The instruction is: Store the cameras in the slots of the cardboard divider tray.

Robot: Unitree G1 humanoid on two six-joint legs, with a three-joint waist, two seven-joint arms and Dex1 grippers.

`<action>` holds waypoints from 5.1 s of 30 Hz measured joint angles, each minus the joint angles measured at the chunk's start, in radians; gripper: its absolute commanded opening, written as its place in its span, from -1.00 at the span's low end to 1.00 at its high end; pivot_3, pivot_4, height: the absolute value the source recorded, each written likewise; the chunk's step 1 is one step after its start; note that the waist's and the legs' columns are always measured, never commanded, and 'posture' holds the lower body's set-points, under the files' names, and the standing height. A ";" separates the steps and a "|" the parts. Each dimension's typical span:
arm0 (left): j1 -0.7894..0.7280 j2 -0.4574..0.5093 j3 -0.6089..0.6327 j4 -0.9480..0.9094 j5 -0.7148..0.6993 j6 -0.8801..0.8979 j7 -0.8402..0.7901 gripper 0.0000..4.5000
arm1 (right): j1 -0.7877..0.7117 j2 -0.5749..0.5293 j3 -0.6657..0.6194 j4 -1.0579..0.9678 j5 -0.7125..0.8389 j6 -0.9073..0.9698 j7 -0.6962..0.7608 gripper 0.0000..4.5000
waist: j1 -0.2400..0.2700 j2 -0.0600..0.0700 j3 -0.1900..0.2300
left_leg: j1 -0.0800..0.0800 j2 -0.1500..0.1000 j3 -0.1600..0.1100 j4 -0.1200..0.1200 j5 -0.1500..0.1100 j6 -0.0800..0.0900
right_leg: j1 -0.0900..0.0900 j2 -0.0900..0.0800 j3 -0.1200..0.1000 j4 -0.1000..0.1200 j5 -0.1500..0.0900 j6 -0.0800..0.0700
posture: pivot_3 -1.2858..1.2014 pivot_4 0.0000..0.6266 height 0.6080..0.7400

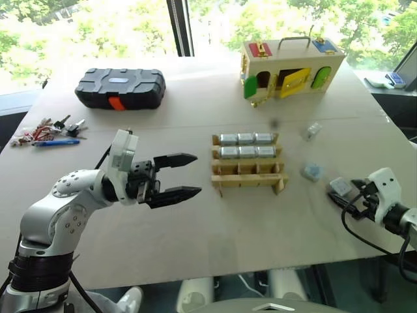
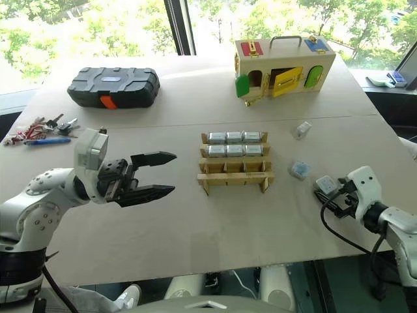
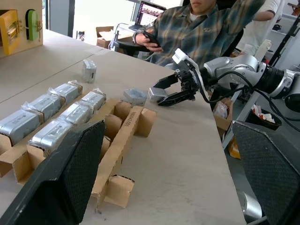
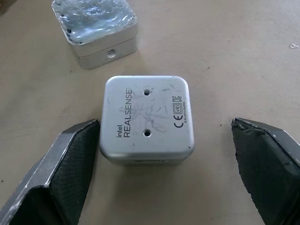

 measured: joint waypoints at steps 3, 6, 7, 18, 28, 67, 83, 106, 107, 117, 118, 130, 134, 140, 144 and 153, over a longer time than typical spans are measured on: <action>0.000 0.000 -0.012 -0.006 0.008 0.000 0.000 1.00 | 0.001 0.011 0.000 0.001 0.004 -0.010 0.002 -0.02 | 0.002 0.000 0.000 | 0.000 0.000 0.000 0.000 0.000 0.000 | 0.000 0.000 0.000 0.000 0.000 -0.001 | 0.03 -0.52 1.00; -0.016 0.000 -0.028 -0.007 0.008 0.003 0.002 1.00 | 0.002 0.014 0.000 -0.005 0.007 -0.013 -0.001 -0.15 | 0.004 0.000 0.000 | 0.000 0.000 0.000 0.000 0.000 0.000 | 0.000 0.000 0.000 0.000 0.001 -0.001 | 0.03 -0.52 1.00; -0.029 0.000 -0.030 -0.008 0.008 0.005 0.005 1.00 | 0.004 0.014 0.001 -0.017 0.006 -0.013 -0.004 -0.15 | 0.004 0.000 0.000 | 0.000 0.000 0.000 0.000 0.000 0.000 | 0.000 0.000 0.000 0.000 0.001 -0.001 | 0.03 -0.52 1.00; -0.397 -0.086 -0.126 0.003 -0.326 0.507 0.423 1.00 | -0.310 -0.035 0.276 -0.452 -0.191 -0.081 -0.055 -0.15 | 0.008 -0.001 0.001 | 0.001 -0.001 -0.001 0.002 0.003 -0.004 | 0.001 0.003 0.002 0.003 0.000 0.002 | 0.03 -0.52 1.00; -0.533 -0.253 -0.150 0.194 -0.364 0.623 0.634 1.00 | -0.584 0.013 0.492 -0.446 -0.279 -0.119 -0.002 -0.15 | 0.005 -0.002 0.001 | -0.001 -0.003 -0.001 0.005 0.003 -0.004 | 0.000 0.003 0.001 0.003 0.004 0.002 | 0.03 -0.52 1.00; -0.652 -0.095 -0.511 0.521 0.358 0.011 -0.101 -0.67 | -0.126 -0.039 -0.062 -0.621 0.285 0.123 0.078 1.00 | 0.006 -0.002 0.001 | -0.002 -0.001 -0.002 0.007 0.000 0.001 | 0.000 0.002 0.001 0.006 0.002 -0.003 | 0.03 -0.52 1.00; -0.732 -0.179 -0.585 0.699 0.597 -0.128 -0.251 -0.67 | -0.013 -0.028 -0.017 -0.686 0.237 0.073 -0.023 1.00 | 0.007 -0.002 0.001 | -0.004 -0.001 -0.003 0.011 -0.002 0.004 | 0.000 0.002 0.001 0.005 0.000 0.000 | 0.03 -0.52 1.00; -0.694 -0.182 -0.617 0.416 0.726 -0.002 -0.168 0.74 | 0.116 -0.046 -0.049 -0.745 0.265 0.025 0.003 1.00 | 0.007 -0.003 0.001 | -0.003 0.000 -0.003 0.013 -0.002 0.004 | 0.000 0.002 0.001 0.007 0.000 0.001 | 0.03 -0.52 1.00; -0.693 -0.182 -0.600 0.398 0.712 0.016 -0.157 0.93 | 0.116 -0.047 -0.049 -0.744 0.265 0.022 0.008 1.00 | 0.008 -0.003 0.001 | -0.003 0.000 -0.003 0.013 -0.002 0.004 | 0.000 0.002 0.001 0.007 0.000 0.001 | 0.03 -0.52 1.00; -0.417 -0.197 -0.125 0.232 0.405 0.061 -0.049 0.93 | 0.084 0.001 0.015 -0.515 0.118 0.030 -0.111 1.00 | 0.000 -0.002 0.000 | -0.001 0.000 -0.001 0.013 -0.002 0.004 | 0.000 0.002 0.003 0.010 0.000 0.001 | 0.03 -0.52 1.00; -0.356 -0.178 -0.087 0.234 0.376 0.059 -0.058 0.93 | 0.069 0.010 0.038 -0.463 0.087 0.031 -0.129 1.00 | 0.002 -0.002 0.001 | -0.001 0.000 -0.001 0.013 -0.002 0.004 | 0.000 0.002 0.003 0.011 -0.001 0.001 | 0.03 -0.52 1.00; -0.016 -0.084 0.094 0.159 0.223 -0.067 -0.160 0.93 | -0.150 0.008 0.141 -0.067 0.004 -0.012 -0.029 1.00 | 0.008 -0.002 0.000 | -0.002 -0.001 -0.002 0.013 -0.005 -0.001 | -0.001 -0.005 0.000 0.010 0.001 -0.003 | 0.03 -0.52 1.00; 0.012 -0.079 0.096 0.108 0.194 -0.068 -0.144 0.93 | -0.208 0.009 0.175 0.067 -0.023 -0.045 0.009 1.00 | 0.003 -0.002 0.000 | -0.002 -0.001 -0.001 0.013 -0.005 -0.001 | -0.001 -0.004 0.000 0.010 0.002 -0.003 | 0.03 -0.52 1.00; 0.018 -0.065 0.096 0.071 0.154 -0.061 -0.105 1.00 | -0.234 0.017 0.183 0.168 -0.042 -0.103 0.058 0.06 | 0.004 -0.002 0.000 | -0.001 0.000 -0.001 0.013 -0.005 -0.001 | -0.001 -0.002 0.000 0.010 0.002 -0.003 | 0.03 -0.52 1.00; 0.006 -0.064 0.089 0.032 0.103 0.013 -0.018 1.00 | -0.235 0.022 0.184 0.172 -0.053 -0.135 0.059 -0.14 | 0.005 -0.002 0.000 | -0.001 0.000 0.000 0.013 -0.005 -0.001 | 0.000 -0.002 0.000 0.010 0.001 -0.002 | 0.03 -0.52 1.00; -0.235 -0.150 -0.010 -0.040 -0.176 0.396 0.394 1.00 | -0.287 -0.003 0.172 -0.149 -0.052 -0.081 0.012 -0.14 | 0.006 -0.002 0.000 | -0.001 -0.001 0.000 0.014 -0.002 0.003 | 0.000 -0.001 0.002 0.013 0.000 0.001 | 0.03 -0.52 1.00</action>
